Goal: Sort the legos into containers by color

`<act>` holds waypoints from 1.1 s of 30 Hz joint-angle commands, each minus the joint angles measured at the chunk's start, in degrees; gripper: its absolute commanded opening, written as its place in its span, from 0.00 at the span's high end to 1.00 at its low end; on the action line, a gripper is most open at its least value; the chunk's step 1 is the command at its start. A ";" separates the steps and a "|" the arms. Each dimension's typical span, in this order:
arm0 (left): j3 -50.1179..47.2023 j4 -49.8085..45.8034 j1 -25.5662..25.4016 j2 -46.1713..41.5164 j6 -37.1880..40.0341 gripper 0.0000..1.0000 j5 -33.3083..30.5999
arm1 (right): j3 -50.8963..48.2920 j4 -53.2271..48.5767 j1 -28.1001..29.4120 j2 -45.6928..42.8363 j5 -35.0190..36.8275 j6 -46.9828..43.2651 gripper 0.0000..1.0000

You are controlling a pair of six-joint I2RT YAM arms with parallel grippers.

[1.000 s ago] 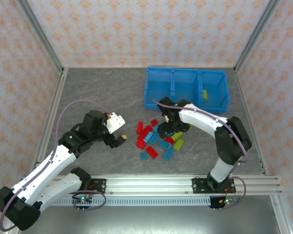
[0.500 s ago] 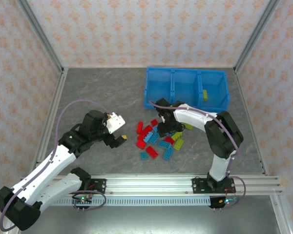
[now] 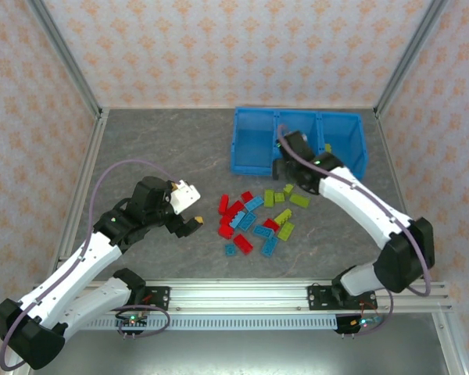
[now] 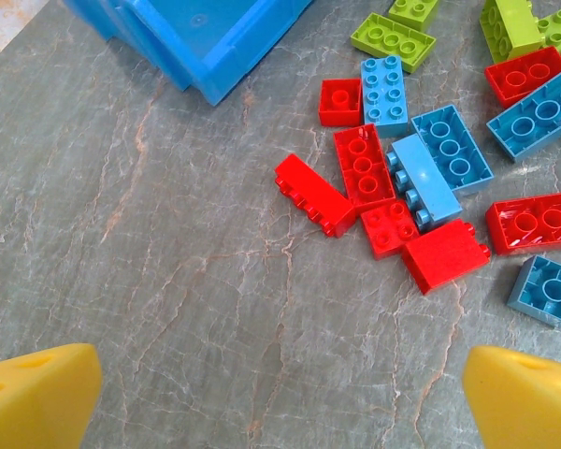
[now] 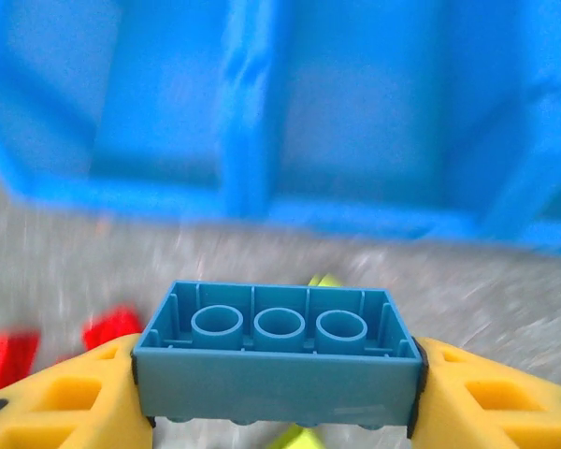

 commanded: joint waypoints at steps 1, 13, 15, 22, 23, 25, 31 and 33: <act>0.81 0.37 0.01 -0.69 0.81 0.00 -0.47 | 3.25 5.97 -6.12 3.98 5.75 3.69 0.43; -0.22 3.73 0.00 -0.39 -5.39 0.00 -11.73 | 26.06 -0.09 -13.39 31.04 -1.93 6.39 0.33; -0.19 4.31 -0.03 0.23 -6.89 0.00 -13.16 | 27.56 -1.28 -13.71 31.49 -2.10 6.96 0.26; 1.60 5.36 -0.04 3.80 -15.47 0.00 -18.60 | 26.45 -4.13 -14.01 24.28 -2.40 7.62 0.12; 2.90 4.46 -0.04 4.61 -18.57 0.03 -18.83 | 25.02 -4.13 -14.02 21.66 -3.58 7.74 0.12; 8.21 0.33 0.01 7.01 -26.68 0.05 -17.13 | 21.60 -4.65 -14.01 16.14 -7.25 8.47 0.12; 21.79 -12.50 -0.21 19.35 -54.21 0.11 -17.70 | 5.49 -4.96 -8.30 -3.94 -19.02 8.98 0.07; 21.66 -10.84 -0.71 22.60 -59.39 0.14 -15.89 | 1.90 -6.34 -5.38 -8.41 -18.59 9.95 0.00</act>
